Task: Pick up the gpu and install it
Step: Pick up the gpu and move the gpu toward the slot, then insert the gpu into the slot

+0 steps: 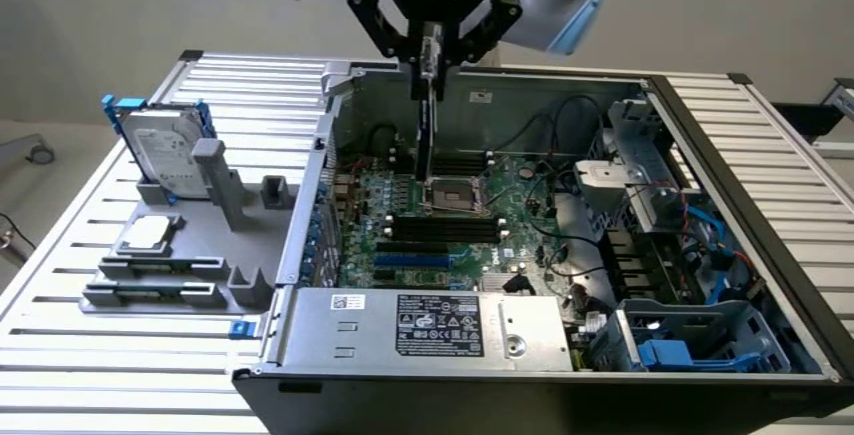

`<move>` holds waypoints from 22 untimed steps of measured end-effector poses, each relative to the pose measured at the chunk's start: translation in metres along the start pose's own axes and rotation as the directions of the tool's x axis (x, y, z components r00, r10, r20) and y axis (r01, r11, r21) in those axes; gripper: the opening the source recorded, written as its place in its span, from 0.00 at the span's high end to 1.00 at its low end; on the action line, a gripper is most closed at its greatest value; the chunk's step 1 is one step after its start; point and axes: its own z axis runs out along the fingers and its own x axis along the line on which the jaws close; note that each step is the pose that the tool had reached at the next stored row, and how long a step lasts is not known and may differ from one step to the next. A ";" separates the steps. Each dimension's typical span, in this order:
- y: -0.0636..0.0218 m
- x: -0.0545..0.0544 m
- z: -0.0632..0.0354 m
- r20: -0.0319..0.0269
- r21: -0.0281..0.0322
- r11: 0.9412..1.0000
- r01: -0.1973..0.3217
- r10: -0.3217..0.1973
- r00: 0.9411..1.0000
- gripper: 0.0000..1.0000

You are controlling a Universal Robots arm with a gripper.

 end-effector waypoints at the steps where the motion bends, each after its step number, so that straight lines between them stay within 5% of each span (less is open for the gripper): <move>1: -0.0001 -0.005 0.0010 0.000 0.000 1.000 0.000 0.000 1.000 0.74; 9: -0.0012 -0.039 0.0115 0.000 0.000 1.000 0.000 0.000 1.000 0.74; 22: -0.0012 -0.039 0.0116 -0.001 -0.001 1.000 0.000 0.000 1.000 0.74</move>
